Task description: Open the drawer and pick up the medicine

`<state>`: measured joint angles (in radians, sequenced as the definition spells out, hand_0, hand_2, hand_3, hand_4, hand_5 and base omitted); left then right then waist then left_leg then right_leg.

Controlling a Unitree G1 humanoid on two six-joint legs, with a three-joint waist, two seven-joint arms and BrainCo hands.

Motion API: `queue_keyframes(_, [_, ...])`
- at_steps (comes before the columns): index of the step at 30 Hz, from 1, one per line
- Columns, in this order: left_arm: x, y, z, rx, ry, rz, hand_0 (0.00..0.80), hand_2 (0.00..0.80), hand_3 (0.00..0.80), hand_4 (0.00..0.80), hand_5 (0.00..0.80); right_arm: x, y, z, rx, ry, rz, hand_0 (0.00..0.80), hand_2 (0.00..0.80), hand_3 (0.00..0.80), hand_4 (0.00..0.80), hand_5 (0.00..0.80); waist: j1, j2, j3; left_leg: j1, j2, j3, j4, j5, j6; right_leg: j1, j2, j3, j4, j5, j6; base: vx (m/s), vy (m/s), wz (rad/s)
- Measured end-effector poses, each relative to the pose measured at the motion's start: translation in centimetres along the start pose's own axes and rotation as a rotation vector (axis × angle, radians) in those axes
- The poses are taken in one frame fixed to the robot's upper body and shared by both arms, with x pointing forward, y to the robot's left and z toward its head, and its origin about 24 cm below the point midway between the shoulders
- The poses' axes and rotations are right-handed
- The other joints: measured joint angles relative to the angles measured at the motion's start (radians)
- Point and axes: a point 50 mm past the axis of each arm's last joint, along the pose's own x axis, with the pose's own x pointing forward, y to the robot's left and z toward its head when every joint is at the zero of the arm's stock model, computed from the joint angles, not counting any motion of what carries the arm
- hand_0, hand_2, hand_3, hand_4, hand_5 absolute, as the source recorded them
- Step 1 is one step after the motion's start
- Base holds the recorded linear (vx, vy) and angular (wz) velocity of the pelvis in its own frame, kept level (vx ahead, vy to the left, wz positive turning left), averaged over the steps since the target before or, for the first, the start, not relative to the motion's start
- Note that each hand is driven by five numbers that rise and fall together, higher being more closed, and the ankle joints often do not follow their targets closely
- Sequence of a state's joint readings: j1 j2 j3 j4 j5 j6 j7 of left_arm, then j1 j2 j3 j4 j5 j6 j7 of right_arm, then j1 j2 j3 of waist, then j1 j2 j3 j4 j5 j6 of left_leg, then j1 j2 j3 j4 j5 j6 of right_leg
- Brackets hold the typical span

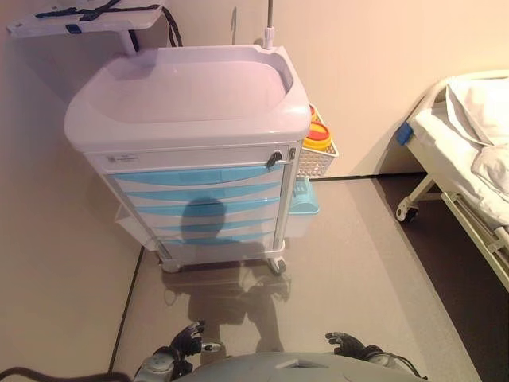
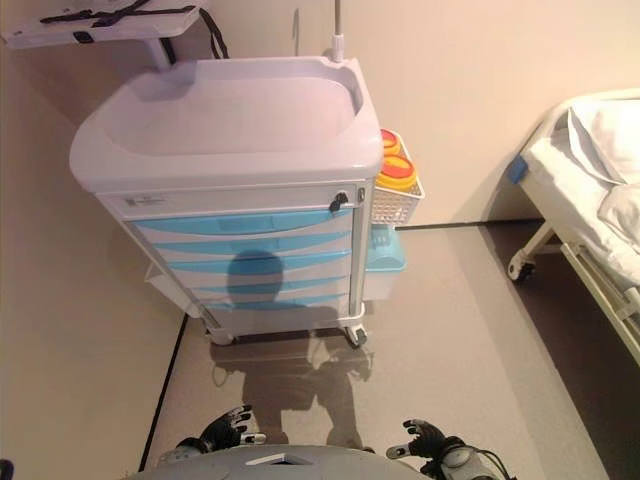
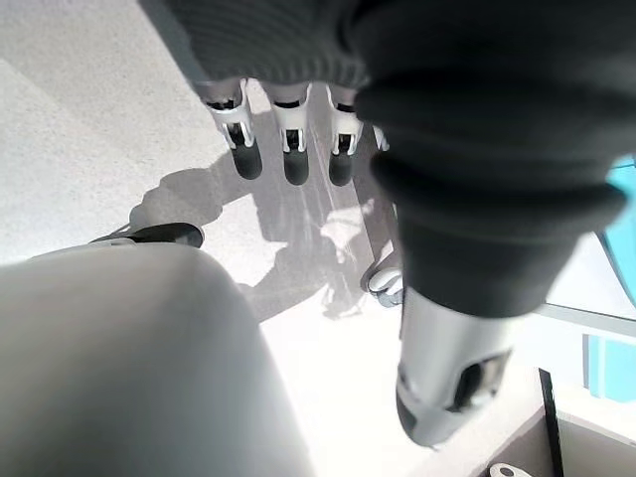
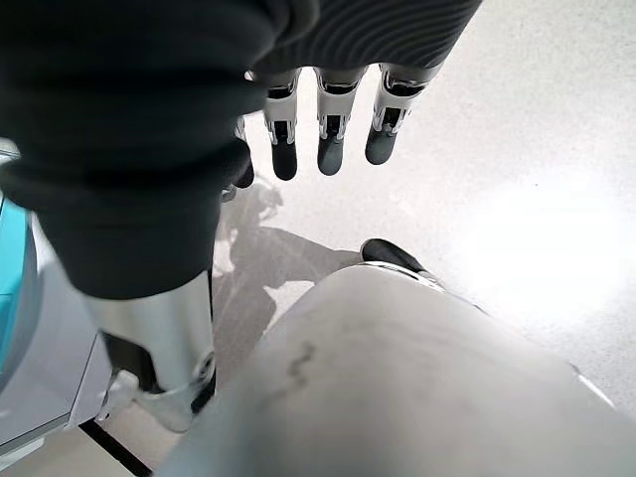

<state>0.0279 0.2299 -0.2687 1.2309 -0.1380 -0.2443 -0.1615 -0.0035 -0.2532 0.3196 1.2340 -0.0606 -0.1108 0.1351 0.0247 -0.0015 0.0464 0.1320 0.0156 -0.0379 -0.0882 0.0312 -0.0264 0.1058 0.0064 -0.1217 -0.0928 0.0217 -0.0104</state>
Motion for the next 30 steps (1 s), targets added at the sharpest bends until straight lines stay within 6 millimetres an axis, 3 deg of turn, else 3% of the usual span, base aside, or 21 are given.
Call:
queue_keyframes(6, [0.1,0.3,0.3,-0.014,-0.016,0.019,0.000,0.000,0.000,0.000,0.000,0.1,-0.3,0.7,-0.009,-0.029,-0.014,0.000,0.000,0.000,0.000,0.000,0.004,0.002,0.014,-0.075,-0.005,-0.004,0.029,-0.001,-0.001,-0.070,-0.003,-0.002,0.015,0.003,-0.003,-0.068,0.022,0.01])
queue_keyframes(12, [1.3,0.9,6.3,0.014,-0.194,0.042,0.000,0.000,0.000,0.000,0.000,0.5,-2.3,5.4,-0.003,-0.166,-0.092,0.000,0.000,0.000,0.000,0.000,0.014,0.001,0.185,-0.250,-0.013,-0.024,0.138,-0.002,-0.004,-0.235,-0.008,-0.018,0.118,0.009,-0.013,-0.165,0.020,0.07])
queue_keyframes(17, [1.7,1.2,12.4,0.049,-0.384,0.049,0.000,0.000,0.000,0.000,0.000,0.2,-4.4,10.5,-0.003,-0.315,-0.183,0.000,0.000,0.000,0.000,0.000,0.024,-0.020,0.346,-0.430,-0.034,-0.023,0.297,-0.034,0.004,-0.431,-0.035,-0.012,0.311,-0.038,-0.009,-0.106,0.056,-0.01])
queue_keyframes(19, [1.6,1.4,13.9,0.055,-0.427,0.055,0.000,0.000,0.000,0.000,0.000,0.0,-5.1,12.1,0.006,-0.361,-0.209,0.000,0.000,0.000,0.000,0.000,0.025,-0.027,0.400,-0.479,-0.044,-0.019,0.353,-0.046,0.010,-0.485,-0.046,-0.003,0.374,-0.054,-0.008,-0.082,0.026,-0.01])
queue_keyframes(23, [1.3,2.2,15.8,0.042,-0.492,0.073,0.000,0.000,0.000,0.000,0.000,-0.6,-6.0,14.1,0.025,-0.431,-0.255,0.000,0.000,0.000,0.000,0.000,0.025,-0.031,0.439,-0.591,-0.054,-0.011,0.462,-0.077,0.022,-0.589,-0.060,0.004,0.467,-0.070,-0.004,-0.049,0.005,-0.02])
queue_keyframes(30, [0.9,3.1,17.5,0.000,-0.550,0.099,0.000,0.000,0.000,0.000,0.000,-1.2,-7.1,15.2,0.071,-0.484,-0.283,0.000,0.000,0.000,0.000,0.000,0.023,-0.036,0.462,-0.710,-0.059,-0.002,0.580,-0.106,0.025,-0.701,-0.066,0.026,0.565,-0.084,-0.002,-0.025,0.029,-0.02])
